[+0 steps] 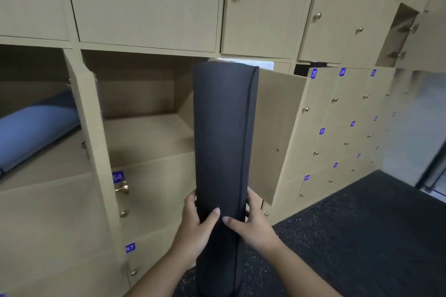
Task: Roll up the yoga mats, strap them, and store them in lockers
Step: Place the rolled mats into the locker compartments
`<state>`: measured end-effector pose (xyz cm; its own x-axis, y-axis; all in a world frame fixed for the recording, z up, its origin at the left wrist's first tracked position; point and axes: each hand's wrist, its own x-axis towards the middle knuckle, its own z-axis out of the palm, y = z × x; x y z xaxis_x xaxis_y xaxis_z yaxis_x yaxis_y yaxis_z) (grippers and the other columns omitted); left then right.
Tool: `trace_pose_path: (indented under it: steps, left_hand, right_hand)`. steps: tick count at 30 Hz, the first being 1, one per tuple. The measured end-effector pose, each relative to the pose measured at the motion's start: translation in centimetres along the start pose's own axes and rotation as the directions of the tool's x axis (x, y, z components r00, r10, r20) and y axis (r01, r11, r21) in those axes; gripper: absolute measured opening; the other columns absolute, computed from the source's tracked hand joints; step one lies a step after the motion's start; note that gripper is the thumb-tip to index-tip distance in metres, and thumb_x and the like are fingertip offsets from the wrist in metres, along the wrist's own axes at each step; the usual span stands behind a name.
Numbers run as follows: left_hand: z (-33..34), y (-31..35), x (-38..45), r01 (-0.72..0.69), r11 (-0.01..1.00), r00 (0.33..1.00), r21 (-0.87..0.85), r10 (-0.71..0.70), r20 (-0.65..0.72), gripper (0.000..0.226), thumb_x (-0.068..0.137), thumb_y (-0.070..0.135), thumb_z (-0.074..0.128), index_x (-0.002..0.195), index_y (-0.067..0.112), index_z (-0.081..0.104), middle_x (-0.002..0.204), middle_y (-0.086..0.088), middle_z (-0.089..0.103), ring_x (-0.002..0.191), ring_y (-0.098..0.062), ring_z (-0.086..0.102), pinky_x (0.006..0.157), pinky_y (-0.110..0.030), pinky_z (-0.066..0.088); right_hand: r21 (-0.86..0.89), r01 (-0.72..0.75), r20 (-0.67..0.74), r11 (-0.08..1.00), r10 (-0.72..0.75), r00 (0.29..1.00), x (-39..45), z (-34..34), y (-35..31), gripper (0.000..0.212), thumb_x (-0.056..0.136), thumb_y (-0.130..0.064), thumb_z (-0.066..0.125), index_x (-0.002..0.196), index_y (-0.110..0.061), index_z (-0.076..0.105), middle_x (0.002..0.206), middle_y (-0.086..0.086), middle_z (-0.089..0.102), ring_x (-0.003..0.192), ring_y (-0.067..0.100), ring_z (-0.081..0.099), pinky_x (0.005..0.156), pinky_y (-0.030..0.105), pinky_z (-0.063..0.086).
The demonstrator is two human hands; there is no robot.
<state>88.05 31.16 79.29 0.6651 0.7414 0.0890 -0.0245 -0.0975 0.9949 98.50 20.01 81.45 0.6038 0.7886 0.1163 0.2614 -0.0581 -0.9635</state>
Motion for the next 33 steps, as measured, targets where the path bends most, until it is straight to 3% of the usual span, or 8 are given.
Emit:
trace_pose_path:
  steps: [5,7,11,15,19,23,31,33]
  left_hand:
    - [-0.6,-1.8,5.8,0.028,0.998,0.991,0.061,-0.020,-0.135,0.056,0.094,0.022,0.057,0.138,0.034,0.025,0.126,0.017,0.035,0.116,0.000,0.036,0.096,-0.022,0.030]
    - [-1.0,-2.4,8.7,0.031,0.997,0.980,0.075,-0.016,-0.197,0.059,0.094,0.025,0.059,0.143,0.032,0.026,0.133,0.015,0.038,0.123,-0.002,0.036,0.097,-0.022,0.030]
    - [-1.8,-2.2,14.4,0.021,0.999,0.953,0.041,-0.007,-0.303,0.052,0.094,0.026,0.058,0.140,0.034,0.034,0.128,0.018,0.051,0.111,0.007,0.049,0.089,-0.012,0.039]
    - [-2.4,-1.4,18.3,0.024,0.999,0.898,0.043,-0.003,-0.439,0.070,0.089,0.046,0.059,0.148,0.043,0.021,0.143,0.013,0.043,0.128,-0.008,0.045,0.109,-0.040,0.039]
    - [-3.3,-0.8,20.3,0.037,0.995,0.844,0.088,0.016,-0.536,0.076,0.080,0.057,0.058,0.147,0.046,0.022,0.144,0.010,0.041,0.129,-0.009,0.043,0.109,-0.043,0.038]
    - [-4.4,-1.6,21.7,0.075,0.991,0.823,0.113,0.002,-0.567,0.081,0.069,0.066,0.056,0.142,0.052,0.024,0.142,0.015,0.044,0.129,-0.010,0.044,0.107,-0.045,0.040]
    - [-5.4,-4.7,25.8,0.238,0.960,0.801,0.147,-0.109,-0.588,0.075,0.071,0.076,0.049,0.139,0.060,0.020,0.141,0.012,0.048,0.131,-0.021,0.043,0.107,-0.048,0.039]
    - [-5.7,-4.8,27.1,0.262,0.953,0.808,0.149,-0.133,-0.574,0.072,0.080,0.069,0.052,0.142,0.057,0.018,0.144,0.009,0.045,0.132,-0.022,0.040,0.108,-0.048,0.037]
  right_hand:
    - [0.040,-0.016,0.113,0.999,0.011,0.994,7.7,0.8,2.4,0.063,0.083,-0.011,0.072,0.129,-0.033,0.034,0.121,-0.018,0.052,0.100,-0.018,0.053,0.079,0.008,0.046]
    - [0.076,-0.009,0.158,0.997,-0.003,0.987,11.3,1.1,3.0,0.061,0.084,-0.012,0.072,0.129,-0.031,0.036,0.120,-0.018,0.053,0.098,-0.014,0.056,0.079,0.010,0.048]
    - [0.160,0.019,0.262,0.987,-0.061,0.963,18.8,2.0,3.5,0.059,0.084,-0.016,0.072,0.128,-0.037,0.040,0.121,-0.018,0.056,0.105,-0.007,0.059,0.085,0.016,0.050]
    - [0.252,0.052,0.322,0.966,-0.134,0.937,24.2,3.6,3.2,0.065,0.084,-0.017,0.072,0.137,-0.037,0.040,0.125,-0.016,0.060,0.112,0.001,0.059,0.092,0.023,0.050]
    - [0.323,0.081,0.310,0.943,-0.186,0.932,26.9,5.4,3.0,0.064,0.085,-0.012,0.071,0.134,-0.041,0.041,0.120,-0.022,0.062,0.111,-0.001,0.059,0.091,0.020,0.049]
    - [0.337,0.045,0.327,0.941,-0.162,0.931,29.0,6.8,4.2,0.070,0.083,-0.015,0.073,0.137,-0.041,0.038,0.123,-0.017,0.061,0.111,0.001,0.059,0.096,0.027,0.049]
    - [0.297,-0.042,0.333,0.954,-0.062,0.941,32.7,8.5,6.9,0.065,0.084,-0.020,0.073,0.136,-0.042,0.040,0.119,-0.018,0.062,0.107,0.000,0.061,0.093,0.027,0.051]
    - [0.285,-0.050,0.344,0.957,-0.053,0.938,34.1,8.8,7.0,0.067,0.082,-0.017,0.074,0.132,-0.047,0.040,0.121,-0.016,0.062,0.108,0.002,0.061,0.095,0.030,0.051]
